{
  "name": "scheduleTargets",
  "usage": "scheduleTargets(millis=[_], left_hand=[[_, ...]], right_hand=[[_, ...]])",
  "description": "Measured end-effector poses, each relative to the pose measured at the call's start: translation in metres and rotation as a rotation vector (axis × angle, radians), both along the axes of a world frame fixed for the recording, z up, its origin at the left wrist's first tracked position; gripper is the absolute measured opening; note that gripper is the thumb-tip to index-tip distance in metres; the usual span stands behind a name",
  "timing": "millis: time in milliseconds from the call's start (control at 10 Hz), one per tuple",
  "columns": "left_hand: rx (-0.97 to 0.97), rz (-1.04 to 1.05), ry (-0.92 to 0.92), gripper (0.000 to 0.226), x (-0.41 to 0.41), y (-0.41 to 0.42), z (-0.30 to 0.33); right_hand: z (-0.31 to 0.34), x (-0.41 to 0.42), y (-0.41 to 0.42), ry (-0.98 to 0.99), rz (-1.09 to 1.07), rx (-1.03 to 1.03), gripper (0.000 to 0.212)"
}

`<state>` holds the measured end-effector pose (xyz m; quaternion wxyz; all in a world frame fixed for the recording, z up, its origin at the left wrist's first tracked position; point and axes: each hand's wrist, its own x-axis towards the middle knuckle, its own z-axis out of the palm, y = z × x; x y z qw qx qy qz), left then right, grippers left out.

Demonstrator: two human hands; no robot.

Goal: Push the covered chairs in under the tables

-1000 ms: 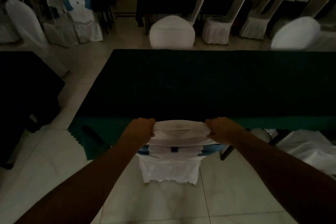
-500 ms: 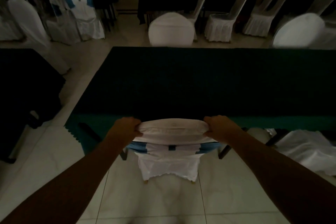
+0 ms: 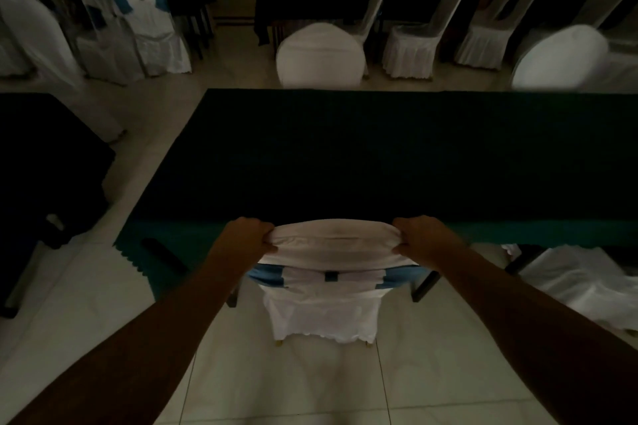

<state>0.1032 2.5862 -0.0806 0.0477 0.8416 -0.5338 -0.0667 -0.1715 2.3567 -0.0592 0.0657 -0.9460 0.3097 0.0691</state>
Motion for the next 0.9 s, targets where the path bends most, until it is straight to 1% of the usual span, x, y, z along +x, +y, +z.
scheduleTargets(millis=[300, 400, 500, 600, 700, 800, 900], left_hand=[[-0.004, 0.023, 0.031, 0.029, -0.006, -0.003, -0.002], [-0.038, 0.037, 0.050, 0.028, -0.008, -0.002, -0.002], [-0.076, 0.057, 0.107, 0.025, -0.012, 0.001, -0.003], [-0.091, 0.065, 0.164, 0.032, -0.015, 0.005, -0.004], [-0.076, 0.092, 0.285, 0.050, -0.016, 0.008, 0.006], [-0.170, 0.084, 0.349, 0.069, -0.007, 0.009, 0.030], [-0.254, 0.075, 0.354, 0.077, 0.005, 0.011, 0.073]], right_hand=[[-0.001, -0.009, 0.001, 0.007, -0.019, 0.042, 0.033], [-0.001, -0.009, 0.004, 0.006, -0.030, 0.042, 0.036], [0.002, -0.008, 0.009, 0.037, -0.053, 0.074, 0.038], [0.007, -0.007, 0.011, 0.066, -0.069, 0.113, 0.038], [0.027, -0.006, 0.015, 0.045, -0.069, 0.174, 0.049], [0.055, 0.000, 0.017, -0.157, -0.070, 0.217, 0.056], [0.090, 0.010, 0.026, -0.308, -0.037, 0.208, 0.059]])
